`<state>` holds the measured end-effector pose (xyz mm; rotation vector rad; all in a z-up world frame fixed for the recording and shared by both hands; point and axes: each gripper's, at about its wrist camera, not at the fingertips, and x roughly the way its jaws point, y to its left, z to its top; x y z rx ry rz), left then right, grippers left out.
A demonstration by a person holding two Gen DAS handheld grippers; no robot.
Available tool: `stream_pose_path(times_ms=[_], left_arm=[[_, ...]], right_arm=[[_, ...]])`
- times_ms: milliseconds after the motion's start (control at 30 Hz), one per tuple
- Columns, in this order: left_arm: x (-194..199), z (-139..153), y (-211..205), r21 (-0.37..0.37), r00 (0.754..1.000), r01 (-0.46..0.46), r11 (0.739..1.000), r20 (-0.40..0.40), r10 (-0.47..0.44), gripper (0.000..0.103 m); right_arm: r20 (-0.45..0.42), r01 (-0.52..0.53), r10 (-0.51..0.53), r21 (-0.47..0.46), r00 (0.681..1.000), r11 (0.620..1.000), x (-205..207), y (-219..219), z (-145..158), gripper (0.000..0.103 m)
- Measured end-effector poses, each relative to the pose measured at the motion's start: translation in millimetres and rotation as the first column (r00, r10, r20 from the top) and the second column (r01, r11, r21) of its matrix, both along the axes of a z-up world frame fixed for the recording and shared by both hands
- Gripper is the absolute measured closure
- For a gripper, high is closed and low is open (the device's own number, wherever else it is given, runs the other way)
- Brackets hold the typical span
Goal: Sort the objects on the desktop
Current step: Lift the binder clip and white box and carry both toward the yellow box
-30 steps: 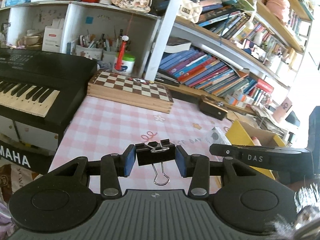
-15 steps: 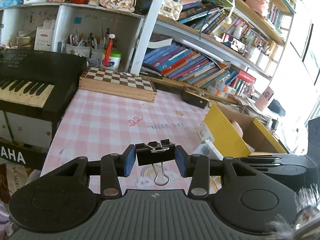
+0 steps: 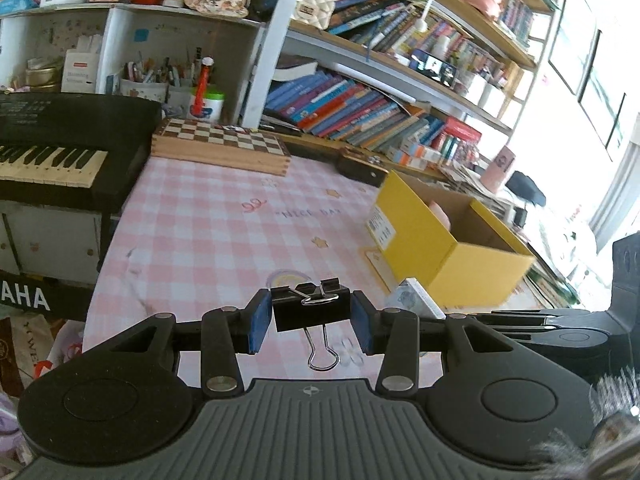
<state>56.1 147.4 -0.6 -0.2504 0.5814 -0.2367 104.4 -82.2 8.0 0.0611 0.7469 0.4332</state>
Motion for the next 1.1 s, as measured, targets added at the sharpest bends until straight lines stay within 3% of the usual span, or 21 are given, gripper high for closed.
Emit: stream_pose_path(times_ms=[467,800,1100], left_arm=[[-31,-5,-26,0.007,0.984,0.178,0.984,-0.012,-0.178,0.063],[-29,-12,-64,-0.016,0.942,0.336,0.942,-0.025,-0.336,0.063],[-25,-14,-87,-0.027,0.911,0.411,0.911,-0.017,-0.411,0.063]], right_arm=[[-0.029,0.162,-0.162,0.001,0.986,0.987,-60,-24,-6,0.089],[-0.052,0.296,-0.297,-0.035,0.953,0.955,-90,-54,-10,0.089],[-0.059,0.360,-0.363,-0.057,0.930,0.931,-98,-70,-9,0.089]])
